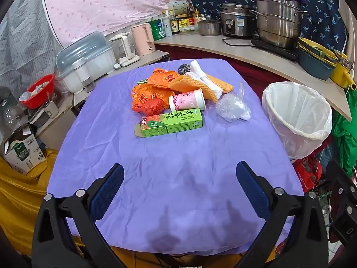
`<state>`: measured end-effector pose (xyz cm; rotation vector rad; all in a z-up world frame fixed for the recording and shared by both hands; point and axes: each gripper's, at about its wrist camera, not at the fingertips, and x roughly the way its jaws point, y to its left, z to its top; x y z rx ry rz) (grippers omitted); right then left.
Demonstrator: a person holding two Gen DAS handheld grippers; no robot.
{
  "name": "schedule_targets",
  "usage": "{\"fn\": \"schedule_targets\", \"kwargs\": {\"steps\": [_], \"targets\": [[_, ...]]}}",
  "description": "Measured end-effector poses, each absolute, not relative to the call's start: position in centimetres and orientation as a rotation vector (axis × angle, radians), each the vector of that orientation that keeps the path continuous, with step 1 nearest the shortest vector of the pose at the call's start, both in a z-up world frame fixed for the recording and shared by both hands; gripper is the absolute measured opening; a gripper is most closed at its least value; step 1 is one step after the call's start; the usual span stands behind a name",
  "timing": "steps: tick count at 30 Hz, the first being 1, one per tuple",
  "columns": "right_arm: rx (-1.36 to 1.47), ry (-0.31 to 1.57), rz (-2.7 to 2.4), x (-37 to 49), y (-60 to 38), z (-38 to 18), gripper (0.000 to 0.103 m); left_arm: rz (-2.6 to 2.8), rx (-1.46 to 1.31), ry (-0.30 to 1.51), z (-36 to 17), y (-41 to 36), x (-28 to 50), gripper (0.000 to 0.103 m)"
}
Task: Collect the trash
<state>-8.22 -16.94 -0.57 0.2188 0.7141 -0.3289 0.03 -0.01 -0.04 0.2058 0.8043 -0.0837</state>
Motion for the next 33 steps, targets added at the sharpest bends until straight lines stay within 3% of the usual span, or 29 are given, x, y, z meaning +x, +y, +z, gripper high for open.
{"fn": "schedule_targets", "kwargs": {"steps": [33], "targets": [[0.235,0.709,-0.320,-8.38,-16.86,-0.46,0.096,-0.079,0.211,0.801,0.25,0.05,0.01,0.096]]}}
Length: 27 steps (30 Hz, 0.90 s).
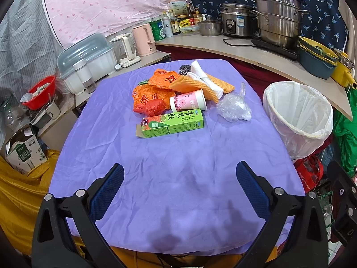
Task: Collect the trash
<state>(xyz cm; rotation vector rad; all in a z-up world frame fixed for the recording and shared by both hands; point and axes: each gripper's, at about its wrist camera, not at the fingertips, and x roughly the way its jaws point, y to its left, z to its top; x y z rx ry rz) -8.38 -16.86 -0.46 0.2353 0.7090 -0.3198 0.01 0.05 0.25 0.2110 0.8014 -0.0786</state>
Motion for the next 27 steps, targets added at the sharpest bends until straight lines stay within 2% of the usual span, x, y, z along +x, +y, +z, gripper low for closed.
{"fn": "schedule_targets", "kwargs": {"steps": [27], "targets": [[0.238,0.708,-0.315,-8.27,-16.65,-0.42,0.096,-0.077,0.220,0.798,0.61,-0.40,0.11,0.096]]}}
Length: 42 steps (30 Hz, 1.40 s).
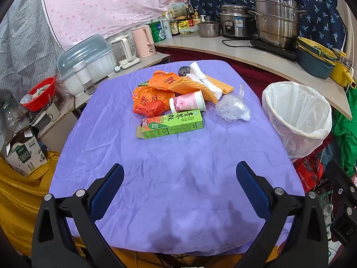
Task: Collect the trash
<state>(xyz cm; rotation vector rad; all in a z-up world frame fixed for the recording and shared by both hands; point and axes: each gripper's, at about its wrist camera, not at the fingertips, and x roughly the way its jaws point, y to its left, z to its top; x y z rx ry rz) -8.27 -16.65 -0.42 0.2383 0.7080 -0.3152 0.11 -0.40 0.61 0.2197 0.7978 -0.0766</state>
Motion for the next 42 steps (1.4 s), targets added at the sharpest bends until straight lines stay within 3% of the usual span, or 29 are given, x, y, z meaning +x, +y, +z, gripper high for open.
{"fn": "schedule_targets", "kwargs": {"steps": [42], "targets": [[0.245,0.705,-0.316,-8.4,-16.8,-0.6,0.096,-0.093,0.231,0.784,0.3,-1.4,-0.3,0.096]]}}
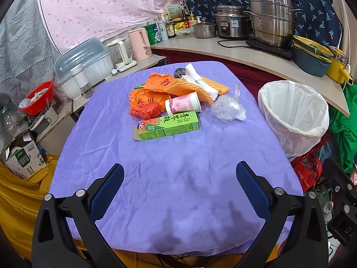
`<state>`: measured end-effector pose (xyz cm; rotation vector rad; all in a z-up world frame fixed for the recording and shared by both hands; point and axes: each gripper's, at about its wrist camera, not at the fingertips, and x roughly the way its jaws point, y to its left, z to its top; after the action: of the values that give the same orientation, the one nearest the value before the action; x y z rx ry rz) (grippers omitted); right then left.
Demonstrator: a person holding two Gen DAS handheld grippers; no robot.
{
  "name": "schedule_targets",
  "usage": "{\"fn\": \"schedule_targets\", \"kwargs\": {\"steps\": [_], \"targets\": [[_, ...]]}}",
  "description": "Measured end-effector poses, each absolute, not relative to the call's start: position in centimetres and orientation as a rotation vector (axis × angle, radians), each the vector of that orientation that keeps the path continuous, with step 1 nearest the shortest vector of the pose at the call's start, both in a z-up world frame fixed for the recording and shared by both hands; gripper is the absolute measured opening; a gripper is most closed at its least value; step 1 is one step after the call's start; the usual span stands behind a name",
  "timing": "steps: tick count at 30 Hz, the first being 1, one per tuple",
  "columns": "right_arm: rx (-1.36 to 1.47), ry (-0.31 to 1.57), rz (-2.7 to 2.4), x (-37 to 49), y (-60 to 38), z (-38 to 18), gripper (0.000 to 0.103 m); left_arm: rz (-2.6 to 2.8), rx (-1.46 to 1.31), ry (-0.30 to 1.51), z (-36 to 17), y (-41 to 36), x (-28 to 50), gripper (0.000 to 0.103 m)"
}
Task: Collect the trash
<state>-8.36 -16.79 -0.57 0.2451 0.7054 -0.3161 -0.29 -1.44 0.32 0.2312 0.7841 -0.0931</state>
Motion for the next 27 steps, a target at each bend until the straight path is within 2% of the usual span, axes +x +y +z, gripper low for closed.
{"fn": "schedule_targets", "kwargs": {"steps": [27], "targets": [[0.247,0.729,-0.312,-6.7,-17.2,-1.5,0.096,-0.133,0.213,0.830,-0.6,-0.9,1.3,0.096]]}}
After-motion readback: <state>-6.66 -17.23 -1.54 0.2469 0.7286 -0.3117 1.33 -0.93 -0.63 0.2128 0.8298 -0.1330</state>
